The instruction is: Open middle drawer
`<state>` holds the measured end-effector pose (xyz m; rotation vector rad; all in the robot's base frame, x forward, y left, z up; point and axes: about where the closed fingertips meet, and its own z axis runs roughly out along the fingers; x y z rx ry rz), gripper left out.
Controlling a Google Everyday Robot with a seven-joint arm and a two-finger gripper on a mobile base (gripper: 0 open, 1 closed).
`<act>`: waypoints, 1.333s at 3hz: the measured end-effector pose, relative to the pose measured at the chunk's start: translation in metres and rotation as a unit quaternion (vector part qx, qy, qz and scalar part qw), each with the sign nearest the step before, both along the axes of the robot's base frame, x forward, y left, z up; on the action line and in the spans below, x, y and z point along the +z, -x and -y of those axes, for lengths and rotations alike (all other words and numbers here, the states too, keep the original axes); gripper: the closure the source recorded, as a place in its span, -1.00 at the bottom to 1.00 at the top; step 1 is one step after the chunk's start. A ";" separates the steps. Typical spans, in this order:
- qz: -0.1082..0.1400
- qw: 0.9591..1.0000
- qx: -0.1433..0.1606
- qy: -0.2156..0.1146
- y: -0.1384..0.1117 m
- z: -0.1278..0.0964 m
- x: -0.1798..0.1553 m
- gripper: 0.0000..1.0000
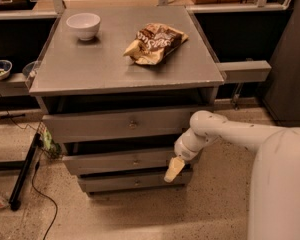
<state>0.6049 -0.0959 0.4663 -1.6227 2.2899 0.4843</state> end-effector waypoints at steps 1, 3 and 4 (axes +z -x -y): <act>0.002 1.000 0.003 0.004 -0.008 -0.001 -0.004 -1.00; 0.043 0.997 -0.046 0.039 -0.034 0.000 -0.009 -1.00; 0.042 0.997 -0.046 0.039 -0.034 0.000 -0.010 -1.00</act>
Offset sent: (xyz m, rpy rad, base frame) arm 0.0296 -0.0027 -0.0039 -0.0465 -0.0871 -0.0634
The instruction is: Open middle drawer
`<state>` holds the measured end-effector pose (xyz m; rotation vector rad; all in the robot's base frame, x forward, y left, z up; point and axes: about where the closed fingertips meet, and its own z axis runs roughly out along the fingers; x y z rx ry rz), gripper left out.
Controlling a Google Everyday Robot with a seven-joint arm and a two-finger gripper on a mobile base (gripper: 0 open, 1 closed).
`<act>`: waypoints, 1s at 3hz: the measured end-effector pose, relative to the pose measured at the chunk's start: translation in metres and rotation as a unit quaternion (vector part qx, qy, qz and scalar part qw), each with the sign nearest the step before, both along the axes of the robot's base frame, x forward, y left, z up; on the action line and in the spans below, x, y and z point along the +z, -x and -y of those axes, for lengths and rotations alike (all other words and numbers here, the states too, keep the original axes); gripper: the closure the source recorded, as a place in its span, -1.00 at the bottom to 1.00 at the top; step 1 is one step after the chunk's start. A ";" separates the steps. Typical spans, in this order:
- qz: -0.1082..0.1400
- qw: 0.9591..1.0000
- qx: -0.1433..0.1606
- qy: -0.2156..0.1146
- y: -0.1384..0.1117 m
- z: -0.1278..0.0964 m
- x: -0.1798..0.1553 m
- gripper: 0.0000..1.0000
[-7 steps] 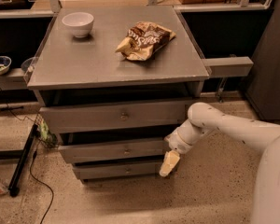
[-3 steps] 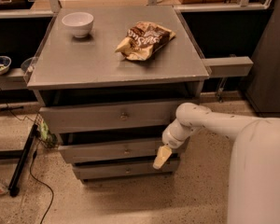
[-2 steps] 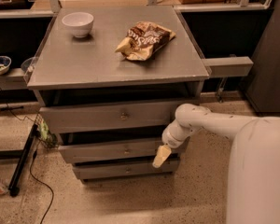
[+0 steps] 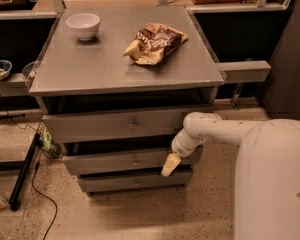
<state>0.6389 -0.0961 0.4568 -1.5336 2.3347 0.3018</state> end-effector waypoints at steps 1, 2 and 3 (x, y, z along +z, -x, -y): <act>-0.011 1.000 0.021 0.000 0.005 -0.003 -0.007 -1.00; -0.022 0.999 0.033 -0.006 0.010 -0.003 -0.013 -1.00; -0.030 0.999 0.039 -0.013 0.013 -0.004 -0.018 -1.00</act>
Offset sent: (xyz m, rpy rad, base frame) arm -0.0121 0.0011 -0.0155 0.0275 0.0623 0.0896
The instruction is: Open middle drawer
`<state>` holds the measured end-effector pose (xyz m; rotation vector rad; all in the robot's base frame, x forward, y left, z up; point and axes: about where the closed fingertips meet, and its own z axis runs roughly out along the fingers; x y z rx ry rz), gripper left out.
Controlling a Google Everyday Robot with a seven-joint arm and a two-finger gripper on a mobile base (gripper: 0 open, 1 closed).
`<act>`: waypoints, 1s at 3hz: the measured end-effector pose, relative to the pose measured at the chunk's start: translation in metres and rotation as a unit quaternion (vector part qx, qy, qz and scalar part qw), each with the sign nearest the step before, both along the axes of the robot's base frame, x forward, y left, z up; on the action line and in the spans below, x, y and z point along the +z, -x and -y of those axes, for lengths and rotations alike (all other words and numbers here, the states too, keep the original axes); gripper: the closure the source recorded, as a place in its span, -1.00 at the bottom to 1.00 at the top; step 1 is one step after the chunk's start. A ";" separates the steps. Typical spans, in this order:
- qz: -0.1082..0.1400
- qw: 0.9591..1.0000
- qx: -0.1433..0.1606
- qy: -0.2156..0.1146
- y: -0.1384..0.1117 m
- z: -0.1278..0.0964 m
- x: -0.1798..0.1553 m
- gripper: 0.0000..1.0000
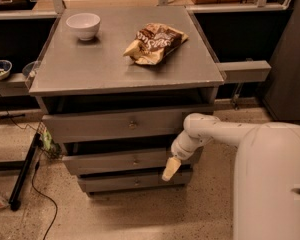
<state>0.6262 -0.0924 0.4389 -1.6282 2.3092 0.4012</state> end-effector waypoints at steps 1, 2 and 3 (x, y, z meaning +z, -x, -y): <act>-0.004 1.000 -0.005 -0.008 0.001 0.001 -0.004 -1.00; -0.004 1.000 -0.005 -0.008 0.001 0.001 -0.004 -0.62; -0.004 1.000 -0.005 -0.008 0.001 0.001 -0.004 -0.15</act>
Offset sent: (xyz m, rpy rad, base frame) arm -0.0013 -0.0009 -0.0040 0.0145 0.0081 -0.0085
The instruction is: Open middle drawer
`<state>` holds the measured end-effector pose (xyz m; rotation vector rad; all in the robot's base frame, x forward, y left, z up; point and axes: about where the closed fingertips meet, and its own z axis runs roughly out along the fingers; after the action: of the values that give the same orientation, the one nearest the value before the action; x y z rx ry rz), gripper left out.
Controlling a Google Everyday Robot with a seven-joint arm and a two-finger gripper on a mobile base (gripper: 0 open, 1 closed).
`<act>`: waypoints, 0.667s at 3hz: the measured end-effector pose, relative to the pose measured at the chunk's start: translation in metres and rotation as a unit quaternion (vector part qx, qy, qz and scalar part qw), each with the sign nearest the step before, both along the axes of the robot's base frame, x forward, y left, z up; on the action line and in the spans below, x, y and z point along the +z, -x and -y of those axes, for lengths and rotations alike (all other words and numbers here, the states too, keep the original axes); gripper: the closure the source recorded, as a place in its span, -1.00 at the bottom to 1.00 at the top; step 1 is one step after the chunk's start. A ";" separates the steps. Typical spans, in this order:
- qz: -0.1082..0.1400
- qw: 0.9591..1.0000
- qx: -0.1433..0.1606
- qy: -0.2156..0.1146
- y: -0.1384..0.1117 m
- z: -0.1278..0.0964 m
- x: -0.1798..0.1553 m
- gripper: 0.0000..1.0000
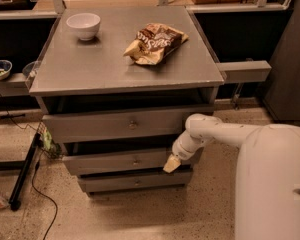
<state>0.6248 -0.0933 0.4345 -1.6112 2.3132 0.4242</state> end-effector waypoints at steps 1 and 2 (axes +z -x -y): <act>0.000 1.000 0.000 0.000 0.000 0.000 0.000 0.31; 0.000 1.000 0.000 0.000 0.000 0.000 0.000 0.93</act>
Offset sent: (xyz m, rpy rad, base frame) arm 0.0000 0.0000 0.0000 0.0000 0.0000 0.0000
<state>0.6248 -0.0932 0.4344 -1.6112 2.3132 0.4243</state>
